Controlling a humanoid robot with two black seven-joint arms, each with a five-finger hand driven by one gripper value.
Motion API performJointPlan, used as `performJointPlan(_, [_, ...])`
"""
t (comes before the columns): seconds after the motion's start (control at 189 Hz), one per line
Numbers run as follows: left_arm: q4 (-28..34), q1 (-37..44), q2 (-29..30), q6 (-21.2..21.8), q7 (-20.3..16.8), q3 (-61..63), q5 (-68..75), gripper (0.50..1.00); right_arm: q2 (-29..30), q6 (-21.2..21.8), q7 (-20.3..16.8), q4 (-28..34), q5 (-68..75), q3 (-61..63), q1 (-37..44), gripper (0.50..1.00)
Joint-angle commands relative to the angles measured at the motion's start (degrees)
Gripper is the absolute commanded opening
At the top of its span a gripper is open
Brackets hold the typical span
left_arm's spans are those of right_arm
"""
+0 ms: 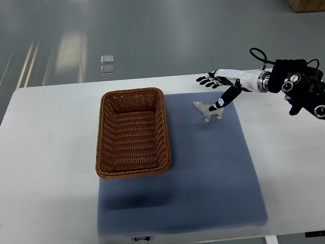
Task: Place white bear in brown basket with right hand
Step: 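Close the right hand's fingers around the white bear figurine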
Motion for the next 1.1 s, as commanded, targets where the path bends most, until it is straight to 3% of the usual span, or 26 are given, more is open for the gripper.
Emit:
performJointPlan(0.0, [-0.01,-0.09,0.0,-0.01,-0.01,0.0,0.01,1.0,0.14,-1.55,0.08,-0.11,-0.17,-1.82,0.14,0.919])
performJointPlan(0.206, [-0.01,0.0,0.0,-0.01,-0.01,0.0,0.01,1.0,1.37,-5.33,-0.01,-0.72,-1.14,-5.69,0.23,0.901])
performJointPlan(0.444, [-0.01,0.0,0.0,-0.01,-0.01,0.0,0.01,1.0,1.81,-8.49,-0.01,-1.6,-1.14,-7.62,-0.12,0.844])
performJointPlan(0.582, [-0.01,0.0,0.0,-0.01,-0.01,0.0,0.01,1.0,2.16,-11.3,-0.01,-1.69,-1.14,-9.91,-0.3,0.842])
performJointPlan(0.783, [-0.01,0.0,0.0,-0.01,-0.01,0.0,0.01,1.0,2.25,-12.18,-0.01,-1.78,-1.14,-11.05,-0.47,0.829])
performJointPlan(0.889, [-0.01,0.0,0.0,-0.01,-0.01,0.0,0.01,1.0,2.25,-12.18,-0.01,-1.95,-1.14,-11.67,-0.47,0.785])
performJointPlan(0.984, [-0.01,0.0,0.0,-0.01,-0.01,0.0,0.01,1.0,2.25,-12.18,-0.01,-2.13,-1.14,-12.28,-0.38,0.64])
performJointPlan(1.095, [-0.01,0.0,0.0,-0.01,-0.01,0.0,0.01,1.0,2.25,-12.18,-0.01,-2.04,-1.14,-12.37,-0.38,0.556])
